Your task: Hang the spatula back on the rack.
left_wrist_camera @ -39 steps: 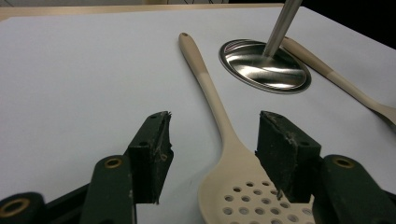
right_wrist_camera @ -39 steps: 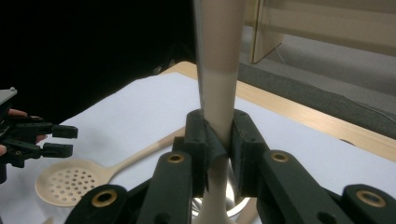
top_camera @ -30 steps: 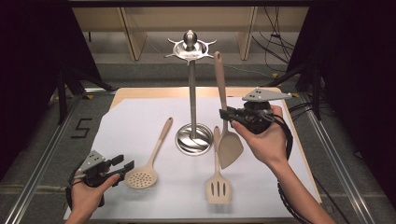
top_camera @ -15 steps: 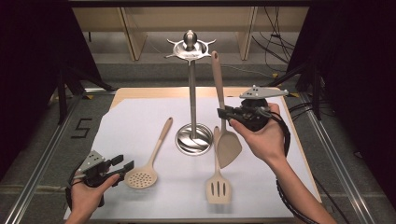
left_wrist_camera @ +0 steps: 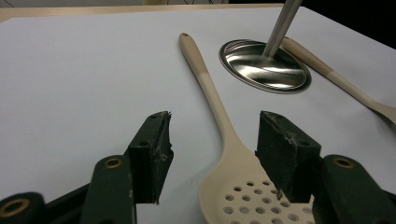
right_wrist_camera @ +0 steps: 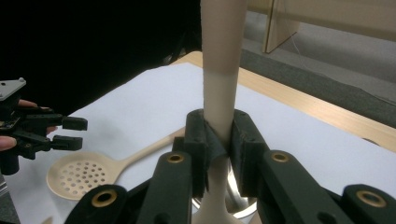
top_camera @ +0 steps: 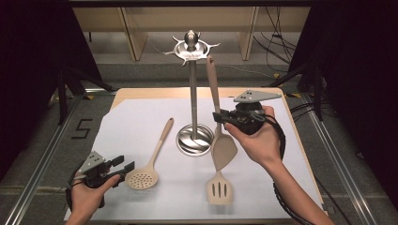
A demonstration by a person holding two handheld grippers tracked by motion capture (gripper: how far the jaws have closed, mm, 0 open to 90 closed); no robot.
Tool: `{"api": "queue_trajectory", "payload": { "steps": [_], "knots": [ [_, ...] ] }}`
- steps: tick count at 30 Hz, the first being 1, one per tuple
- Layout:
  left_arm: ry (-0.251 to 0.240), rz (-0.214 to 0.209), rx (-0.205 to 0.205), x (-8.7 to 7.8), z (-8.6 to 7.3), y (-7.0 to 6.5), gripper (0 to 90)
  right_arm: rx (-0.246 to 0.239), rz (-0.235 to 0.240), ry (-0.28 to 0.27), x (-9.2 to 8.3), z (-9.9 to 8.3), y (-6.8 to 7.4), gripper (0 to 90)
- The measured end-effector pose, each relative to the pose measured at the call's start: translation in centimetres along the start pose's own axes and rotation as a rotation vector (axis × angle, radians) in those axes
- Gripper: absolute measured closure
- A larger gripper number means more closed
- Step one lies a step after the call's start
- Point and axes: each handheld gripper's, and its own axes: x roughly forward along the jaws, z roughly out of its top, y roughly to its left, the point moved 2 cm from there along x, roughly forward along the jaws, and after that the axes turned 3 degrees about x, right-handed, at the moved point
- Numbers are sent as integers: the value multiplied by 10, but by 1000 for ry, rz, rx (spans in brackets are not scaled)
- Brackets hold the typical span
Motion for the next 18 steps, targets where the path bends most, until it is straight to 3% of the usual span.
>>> {"api": "queue_trajectory", "payload": {
  "steps": [3,7,8,9,13,16,17,18],
  "knots": [
    [-8,-5,-2,0,0,0,435,-11,-3,-13,2,-1,5,791],
    [-9,-7,-2,0,0,0,435,10,7,10,3,-2,12,790],
    [-1,0,0,0,0,0,435,-19,8,-1,4,-2,11,790],
    [-4,-1,-1,0,0,0,435,6,6,-8,5,-3,14,790],
    [-1,-1,0,0,0,0,435,-10,10,-3,5,-3,17,786],
    [-7,-5,0,0,0,0,435,16,7,-4,7,-3,21,781],
    [-7,-5,-1,0,0,0,435,-19,5,-11,8,-3,20,780],
    [-7,-5,-1,0,0,0,435,-20,-4,-24,9,-3,20,779]
  ]
}}
